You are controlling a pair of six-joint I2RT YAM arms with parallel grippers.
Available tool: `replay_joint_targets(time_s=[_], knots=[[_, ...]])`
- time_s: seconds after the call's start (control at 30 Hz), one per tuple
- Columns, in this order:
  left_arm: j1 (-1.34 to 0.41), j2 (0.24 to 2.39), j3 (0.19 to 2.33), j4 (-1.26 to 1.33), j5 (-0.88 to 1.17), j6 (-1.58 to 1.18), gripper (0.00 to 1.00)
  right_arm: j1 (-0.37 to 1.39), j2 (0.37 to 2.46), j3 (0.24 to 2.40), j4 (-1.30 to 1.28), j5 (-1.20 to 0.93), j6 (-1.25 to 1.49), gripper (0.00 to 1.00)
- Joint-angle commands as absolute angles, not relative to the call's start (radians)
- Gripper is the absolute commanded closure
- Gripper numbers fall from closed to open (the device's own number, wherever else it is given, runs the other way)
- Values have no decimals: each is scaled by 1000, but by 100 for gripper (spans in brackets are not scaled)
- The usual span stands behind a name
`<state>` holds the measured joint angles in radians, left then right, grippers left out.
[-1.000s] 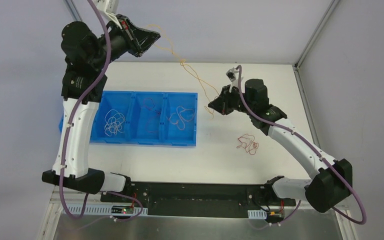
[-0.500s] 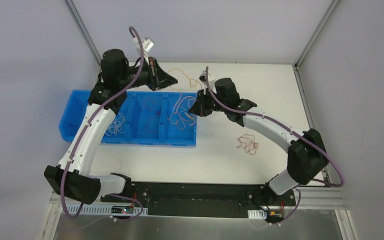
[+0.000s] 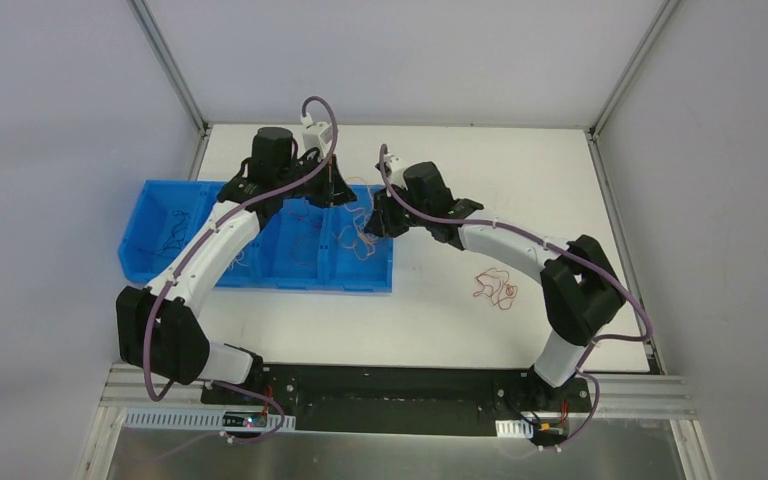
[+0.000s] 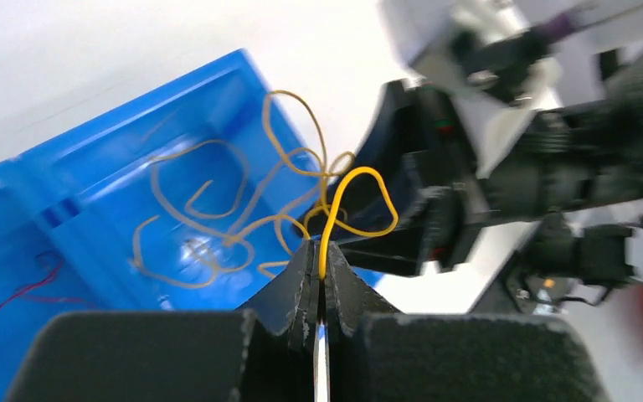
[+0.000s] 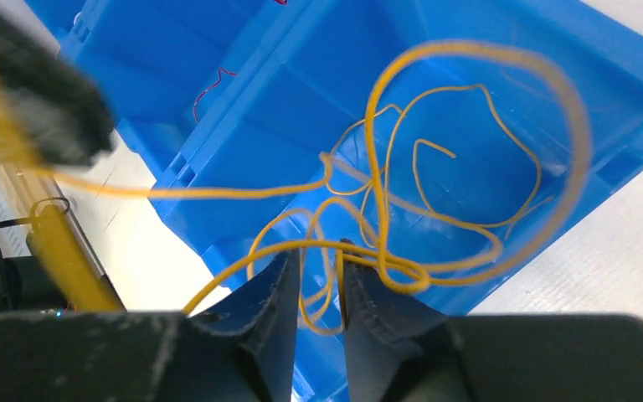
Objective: Untangle the cables
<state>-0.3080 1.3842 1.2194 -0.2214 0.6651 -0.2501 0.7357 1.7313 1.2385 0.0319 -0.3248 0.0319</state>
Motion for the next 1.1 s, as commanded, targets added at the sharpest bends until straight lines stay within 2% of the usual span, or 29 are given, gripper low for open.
replay_joint_targets(time_s=[0.0,0.17,0.33,0.5,0.63,0.73,0.8,0.9,0.97,1.07], knots=[[-310,1356,1219,-230,414,-129,100,733,1715,1284,49,-317,7,70],[-304,1385,1252,-299,304,-78,100,735,1684,1253,32,-329,-15,55],[-310,1436,1284,-341,421,-79,100,732,1614,1250,-43,-333,-46,41],[-357,1495,1318,-369,466,-89,100,672,1506,1274,-237,-363,-74,26],[-397,1561,1364,-433,446,-87,99,542,1414,1237,-423,-383,-145,14],[-399,1628,1455,-553,435,-52,62,428,1371,1202,-599,-428,-273,12],[-393,1647,1517,-624,407,-34,45,359,1345,1173,-709,-422,-335,11],[-359,1631,1556,-650,427,-35,29,261,1319,1131,-835,-407,-409,11],[-343,1609,1577,-650,480,-30,15,218,1314,1101,-896,-385,-452,13],[-339,1576,1613,-650,519,-10,6,193,1318,1053,-914,-305,-492,16]])
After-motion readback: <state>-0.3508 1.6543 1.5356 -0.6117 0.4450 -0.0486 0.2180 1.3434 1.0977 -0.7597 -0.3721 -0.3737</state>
